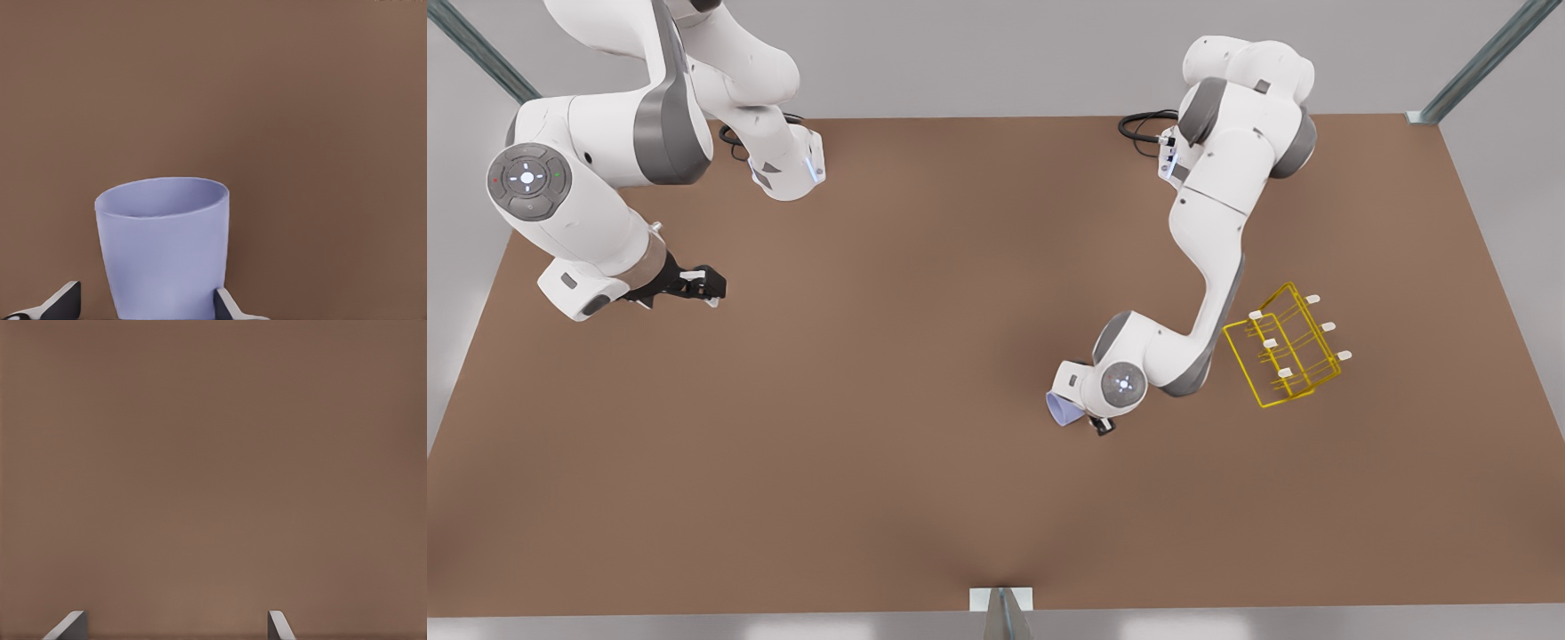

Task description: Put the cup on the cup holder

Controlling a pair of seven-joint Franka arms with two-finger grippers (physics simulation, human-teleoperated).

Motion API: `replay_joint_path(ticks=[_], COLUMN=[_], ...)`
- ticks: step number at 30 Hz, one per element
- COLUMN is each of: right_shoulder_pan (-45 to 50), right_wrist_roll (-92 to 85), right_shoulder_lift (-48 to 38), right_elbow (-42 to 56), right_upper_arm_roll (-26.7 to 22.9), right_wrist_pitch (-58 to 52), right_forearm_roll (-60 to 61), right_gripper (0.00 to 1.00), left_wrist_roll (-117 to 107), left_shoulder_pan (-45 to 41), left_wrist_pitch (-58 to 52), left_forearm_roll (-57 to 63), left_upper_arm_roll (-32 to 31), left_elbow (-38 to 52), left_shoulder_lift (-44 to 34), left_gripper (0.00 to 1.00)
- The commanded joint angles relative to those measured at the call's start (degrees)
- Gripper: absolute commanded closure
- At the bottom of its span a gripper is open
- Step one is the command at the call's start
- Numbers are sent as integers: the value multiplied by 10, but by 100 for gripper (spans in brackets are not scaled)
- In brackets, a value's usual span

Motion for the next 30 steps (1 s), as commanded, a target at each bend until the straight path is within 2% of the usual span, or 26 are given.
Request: replay_joint_path(ticks=[1, 21, 30], right_shoulder_pan=[1, 1, 2], right_wrist_roll=[4, 4, 4], right_shoulder_lift=[-1, 0, 0], right_elbow=[0, 0, 0], right_upper_arm_roll=[1, 0, 1], right_wrist_pitch=[0, 0, 0], right_forearm_roll=[2, 2, 1], right_gripper=[0, 0, 0], left_wrist_roll=[-4, -1, 12], left_shoulder_pan=[-1, -13, -17], left_wrist_pitch=[18, 12, 50], left_forearm_roll=[-14, -16, -32], left_upper_arm_roll=[-1, -4, -13], left_elbow=[0, 6, 6], left_shoulder_lift=[5, 12, 19], left_gripper=[0, 0, 0])
